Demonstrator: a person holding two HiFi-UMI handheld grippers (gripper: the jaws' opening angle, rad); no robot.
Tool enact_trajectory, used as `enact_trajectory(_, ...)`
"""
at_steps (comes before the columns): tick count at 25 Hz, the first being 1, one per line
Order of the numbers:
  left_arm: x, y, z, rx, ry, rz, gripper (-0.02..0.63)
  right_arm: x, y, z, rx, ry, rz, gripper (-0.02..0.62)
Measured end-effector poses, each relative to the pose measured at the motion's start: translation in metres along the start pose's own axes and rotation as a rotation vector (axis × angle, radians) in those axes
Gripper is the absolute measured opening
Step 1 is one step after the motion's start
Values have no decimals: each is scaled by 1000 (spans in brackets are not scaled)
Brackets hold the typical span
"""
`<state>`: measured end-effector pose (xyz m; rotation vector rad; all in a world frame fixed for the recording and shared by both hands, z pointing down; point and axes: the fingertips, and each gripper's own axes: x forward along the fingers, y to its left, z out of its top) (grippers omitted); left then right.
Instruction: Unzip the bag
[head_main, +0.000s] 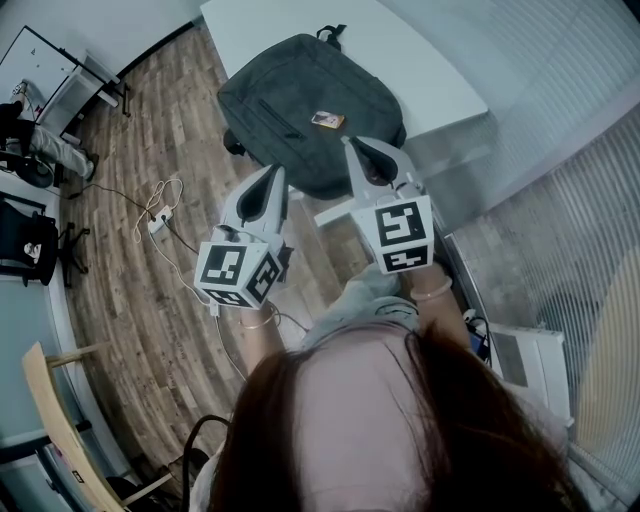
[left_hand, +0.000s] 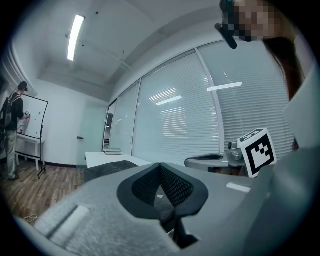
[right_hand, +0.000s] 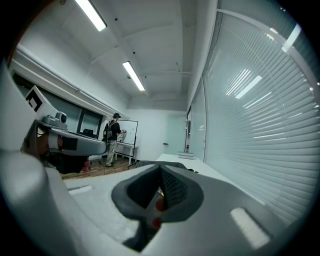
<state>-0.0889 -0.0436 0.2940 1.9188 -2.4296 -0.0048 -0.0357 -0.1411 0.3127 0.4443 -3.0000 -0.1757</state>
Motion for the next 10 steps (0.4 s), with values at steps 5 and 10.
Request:
enact_trajectory(5, -3, 2, -2, 1, 5, 1, 9, -1, 1, -2, 12, 2, -2, 3)
enact_trajectory(10, -5, 4, -6, -2, 6, 3, 9, -1, 4, -5, 14, 1, -3, 3)
